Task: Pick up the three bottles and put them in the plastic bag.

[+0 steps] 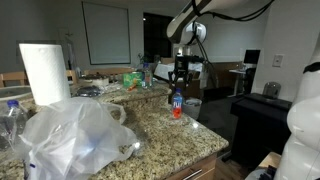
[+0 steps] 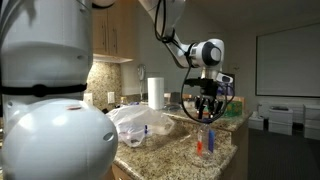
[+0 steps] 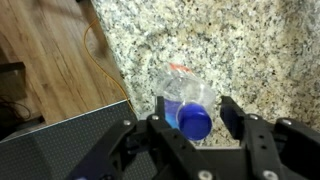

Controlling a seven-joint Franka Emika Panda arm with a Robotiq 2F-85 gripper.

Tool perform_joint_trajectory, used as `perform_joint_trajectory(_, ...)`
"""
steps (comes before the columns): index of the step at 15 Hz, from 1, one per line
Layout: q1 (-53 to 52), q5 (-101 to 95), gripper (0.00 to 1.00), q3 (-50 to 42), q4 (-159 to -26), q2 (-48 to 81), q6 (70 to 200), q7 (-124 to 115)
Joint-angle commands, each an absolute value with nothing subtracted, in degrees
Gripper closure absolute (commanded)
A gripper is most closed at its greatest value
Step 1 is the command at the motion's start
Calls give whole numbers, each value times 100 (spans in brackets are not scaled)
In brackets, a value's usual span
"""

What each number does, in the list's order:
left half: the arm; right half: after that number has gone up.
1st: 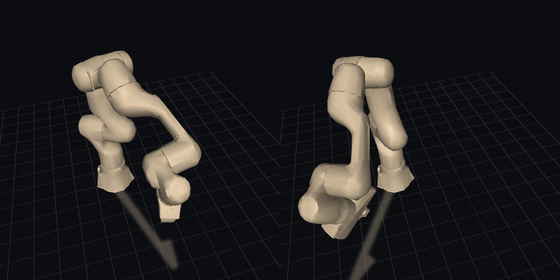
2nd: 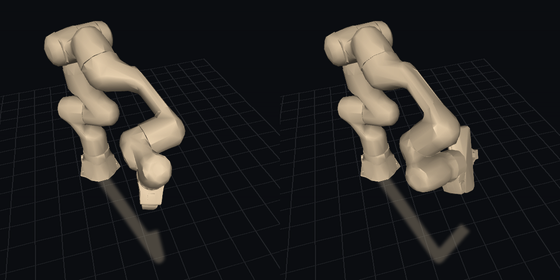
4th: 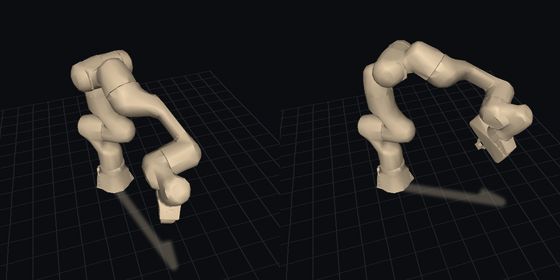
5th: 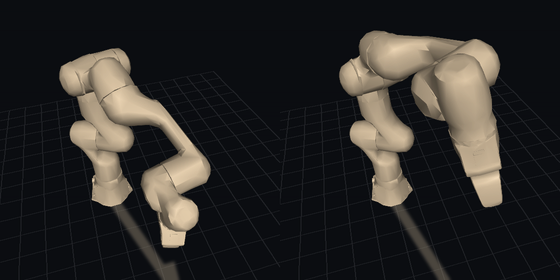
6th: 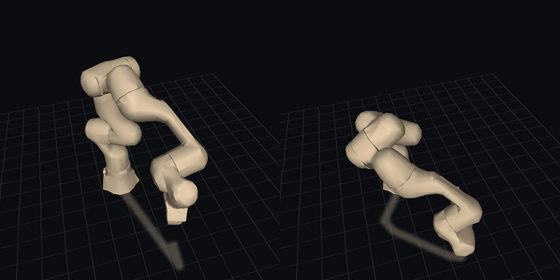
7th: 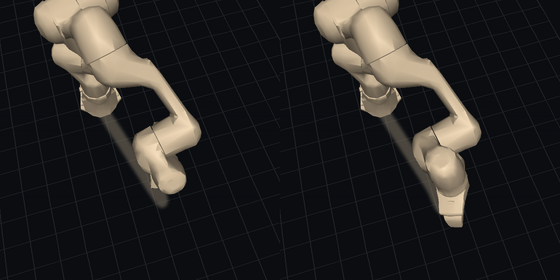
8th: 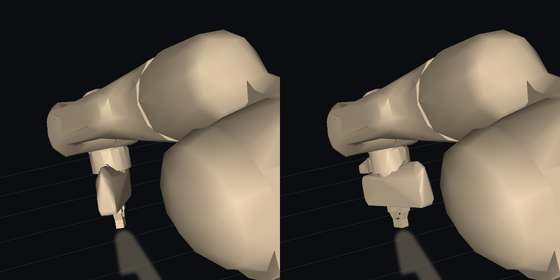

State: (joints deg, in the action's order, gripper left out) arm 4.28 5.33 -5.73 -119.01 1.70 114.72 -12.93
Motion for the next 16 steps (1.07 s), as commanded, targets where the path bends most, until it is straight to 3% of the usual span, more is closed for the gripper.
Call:
perform_joint_trajectory(1, 454, 239, 10, -567, -11737, 196, 11251, -1455)
perform_joint_trajectory(2, 450, 214, 3, -566, -11728, 199, 11250, -1434)
perform_joint_trajectory(4, 445, 239, 0, -560, -11725, 208, 11264, -1409)
perform_joint_trajectory(12, 396, 285, 0, -478, -11775, 307, 11399, -1368)
perform_joint_trajectory(13, 387, 215, 4, -468, -11780, 311, 11406, -1409)
perform_joint_trajectory(14, 384, 204, 26, -463, -11780, 317, 11411, -1417)
perform_joint_trajectory(16, 383, 159, 31, -464, -11770, 323, 11370, -1419)
